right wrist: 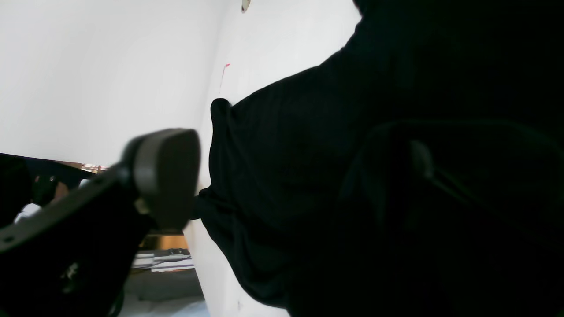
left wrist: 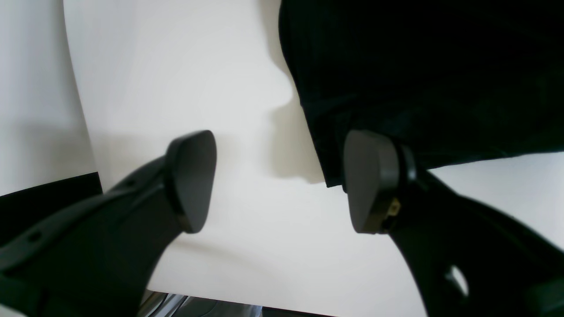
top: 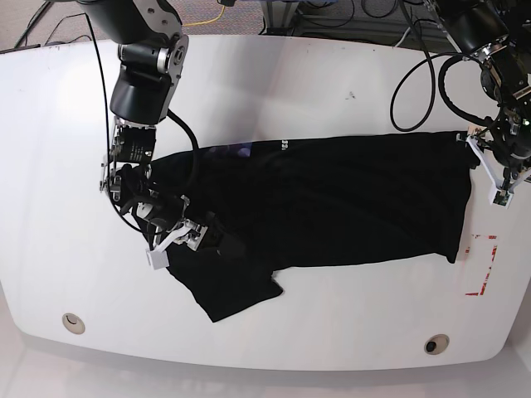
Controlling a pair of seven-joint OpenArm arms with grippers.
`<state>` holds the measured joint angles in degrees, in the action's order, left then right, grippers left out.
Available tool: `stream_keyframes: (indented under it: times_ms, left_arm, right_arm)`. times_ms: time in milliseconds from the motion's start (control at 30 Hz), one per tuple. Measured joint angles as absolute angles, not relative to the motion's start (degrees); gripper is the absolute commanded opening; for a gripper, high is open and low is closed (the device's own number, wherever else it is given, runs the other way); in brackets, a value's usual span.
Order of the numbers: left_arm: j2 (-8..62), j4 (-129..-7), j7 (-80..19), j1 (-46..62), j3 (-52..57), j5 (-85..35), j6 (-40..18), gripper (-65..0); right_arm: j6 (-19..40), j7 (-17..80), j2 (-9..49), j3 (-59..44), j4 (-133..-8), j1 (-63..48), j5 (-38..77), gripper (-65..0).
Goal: Layout the t-shirt on the table in an organized manner, then fold the t-shirt properly
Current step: 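Grasp the sleeve edge with the right gripper and pull it across the shirt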
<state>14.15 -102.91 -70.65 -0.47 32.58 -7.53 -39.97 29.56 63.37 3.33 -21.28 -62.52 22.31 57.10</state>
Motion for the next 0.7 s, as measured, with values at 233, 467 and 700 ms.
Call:
stream_keyframes:
  times_ms: [233,467,700]
  left_arm:
    - [14.20,-102.89,-70.67,-0.43,32.58,-7.51,-39.97,-22.2]
    - [14.02,-102.89,-70.65,-0.32,32.53,-7.68,-39.97,-22.2]
    - [14.00,-102.89,-70.67,0.51,32.53,-7.68,-39.97,-22.2]
  right_arm:
    - [29.58,67.96,6.87,-21.08,-69.67,20.58,57.34,-4.9]
    - [29.58,68.90,9.45,-21.39,-78.02,16.93,56.82,-4.9]
    - [28.71,70.70,9.32,-20.91,-78.52,19.31,57.54,-4.9]
